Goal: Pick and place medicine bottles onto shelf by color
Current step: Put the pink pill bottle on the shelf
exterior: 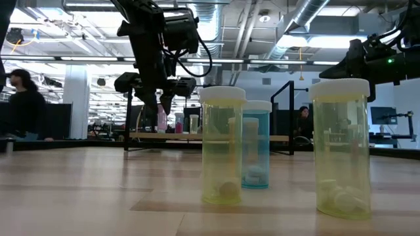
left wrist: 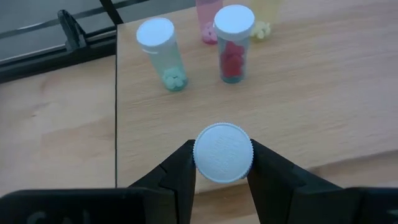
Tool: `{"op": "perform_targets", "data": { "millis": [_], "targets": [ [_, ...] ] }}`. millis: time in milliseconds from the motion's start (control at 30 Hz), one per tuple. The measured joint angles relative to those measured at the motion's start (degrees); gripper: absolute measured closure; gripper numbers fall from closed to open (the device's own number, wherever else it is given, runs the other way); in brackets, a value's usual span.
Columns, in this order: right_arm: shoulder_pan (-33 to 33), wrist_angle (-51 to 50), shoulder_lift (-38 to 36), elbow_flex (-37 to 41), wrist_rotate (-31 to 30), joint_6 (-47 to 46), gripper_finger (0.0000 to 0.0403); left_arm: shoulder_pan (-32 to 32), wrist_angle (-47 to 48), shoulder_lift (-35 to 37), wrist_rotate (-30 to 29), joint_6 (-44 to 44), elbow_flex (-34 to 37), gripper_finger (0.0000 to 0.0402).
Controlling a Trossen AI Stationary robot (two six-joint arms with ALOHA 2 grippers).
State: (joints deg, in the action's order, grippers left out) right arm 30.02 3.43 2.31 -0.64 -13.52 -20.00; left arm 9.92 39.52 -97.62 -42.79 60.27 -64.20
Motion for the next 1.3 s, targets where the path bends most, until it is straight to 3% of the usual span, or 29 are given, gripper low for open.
{"op": "perform_targets", "data": {
  "millis": [1100, 1300],
  "targets": [
    [0.01, 0.0, 0.0, 0.0, 0.01, 0.0, 0.0154, -0.59, -0.01, 0.0, 1.58, 1.9, 0.0, 0.0289],
    [0.01, 0.0, 0.0, 0.0, 0.0, 0.0, 0.0154, -0.59, 0.01, 0.0, 1.54, 1.9, 0.0, 0.027]
  ]
}}
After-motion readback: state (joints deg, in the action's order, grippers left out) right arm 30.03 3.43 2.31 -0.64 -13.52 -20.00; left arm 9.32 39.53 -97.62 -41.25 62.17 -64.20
